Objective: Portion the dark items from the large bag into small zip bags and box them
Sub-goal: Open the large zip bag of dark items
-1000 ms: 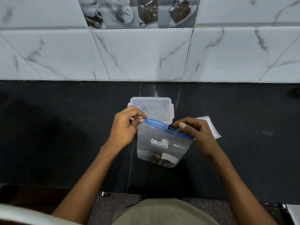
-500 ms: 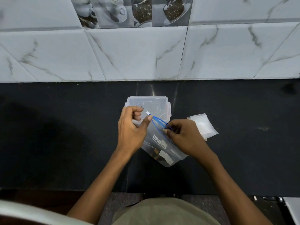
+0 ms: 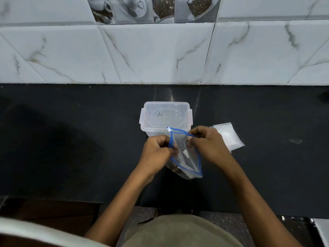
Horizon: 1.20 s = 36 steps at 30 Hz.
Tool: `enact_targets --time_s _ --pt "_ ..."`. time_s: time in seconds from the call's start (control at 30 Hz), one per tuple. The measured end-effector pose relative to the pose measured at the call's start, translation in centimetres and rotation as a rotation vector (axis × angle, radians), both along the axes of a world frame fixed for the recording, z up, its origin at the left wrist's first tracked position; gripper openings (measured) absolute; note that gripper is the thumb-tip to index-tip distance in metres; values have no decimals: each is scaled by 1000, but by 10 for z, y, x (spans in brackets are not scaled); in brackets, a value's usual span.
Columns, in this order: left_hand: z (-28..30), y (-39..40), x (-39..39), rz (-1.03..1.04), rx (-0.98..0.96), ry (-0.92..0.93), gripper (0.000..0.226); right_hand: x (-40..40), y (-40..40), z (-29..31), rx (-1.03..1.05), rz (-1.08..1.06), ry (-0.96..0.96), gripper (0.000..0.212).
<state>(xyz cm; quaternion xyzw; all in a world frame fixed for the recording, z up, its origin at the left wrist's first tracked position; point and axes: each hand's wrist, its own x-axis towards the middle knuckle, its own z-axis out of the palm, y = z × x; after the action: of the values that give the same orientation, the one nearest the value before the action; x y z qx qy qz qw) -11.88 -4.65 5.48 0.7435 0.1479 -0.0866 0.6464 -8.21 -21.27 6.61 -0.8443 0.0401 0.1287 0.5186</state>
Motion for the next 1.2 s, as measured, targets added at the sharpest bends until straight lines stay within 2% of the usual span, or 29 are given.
enact_targets --time_s 0.13,0.23,0.3,0.43,0.57,0.63,0.73,0.9,1.03,1.13,1.2 --pt "3 1 1 -88 9 -2 34 -4 11 6 271 -25 188 11" --pt "3 7 4 -15 -36 53 36 -1 5 12 503 -32 404 23" --pt "1 14 7 58 -141 131 39 1 -2 13 724 -71 540 27" --pt "-2 21 12 56 -465 250 58 4 -6 0 1111 -357 807 23" --pt "-9 16 11 56 -691 312 70 3 3 -10 1348 -607 859 19" --pt "-14 11 11 135 -799 352 65 1 7 -12 1412 -649 855 14" --pt "-15 1 9 235 -953 390 63 -1 12 -15 1474 -670 863 28" --pt "-21 4 12 337 -985 380 56 1 10 -22 1441 -613 903 21" --pt "-21 4 7 366 -1057 368 45 3 6 -15 1378 -540 949 35" --pt "-15 -1 4 407 -1113 317 41 6 3 -21 1453 -583 980 26" --pt "-19 -1 5 452 -1175 335 30 8 1 -29 1442 -601 991 23"
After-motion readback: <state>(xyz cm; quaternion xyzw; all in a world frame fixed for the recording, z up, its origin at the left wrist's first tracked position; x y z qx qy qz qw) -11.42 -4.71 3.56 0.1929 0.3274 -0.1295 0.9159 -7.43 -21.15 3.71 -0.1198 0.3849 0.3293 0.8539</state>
